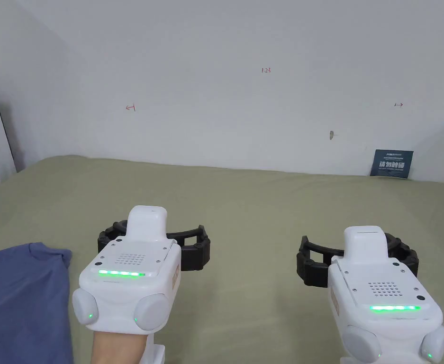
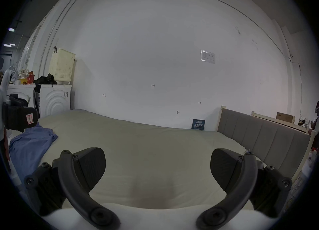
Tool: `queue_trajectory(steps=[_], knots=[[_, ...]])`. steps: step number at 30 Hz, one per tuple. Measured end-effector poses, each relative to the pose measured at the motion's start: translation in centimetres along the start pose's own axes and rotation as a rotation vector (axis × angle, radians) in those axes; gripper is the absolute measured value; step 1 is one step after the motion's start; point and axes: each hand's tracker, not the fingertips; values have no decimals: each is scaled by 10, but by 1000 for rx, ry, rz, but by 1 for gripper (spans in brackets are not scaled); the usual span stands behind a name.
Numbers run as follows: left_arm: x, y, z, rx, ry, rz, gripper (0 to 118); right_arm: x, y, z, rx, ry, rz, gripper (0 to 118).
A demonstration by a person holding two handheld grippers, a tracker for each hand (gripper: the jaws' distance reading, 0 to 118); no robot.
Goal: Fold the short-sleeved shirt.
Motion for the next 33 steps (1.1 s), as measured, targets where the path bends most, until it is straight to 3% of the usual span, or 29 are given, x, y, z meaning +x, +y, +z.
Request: queue_trajectory(steps=[30,31,32,33], knots=[[-1,-1,2,0,-1,7,118,3,0,-1,-13,2,-37,118],[-1,-1,3,-3,-1,4,100,3,1,-1,-16,-2,-38,112],[-3,1,4,-8,0,1,52,3,4,0,-34,-4,-35,88],[-5,3,6,-5,-3,7,8,3,7,0,-45,36,-27,39]])
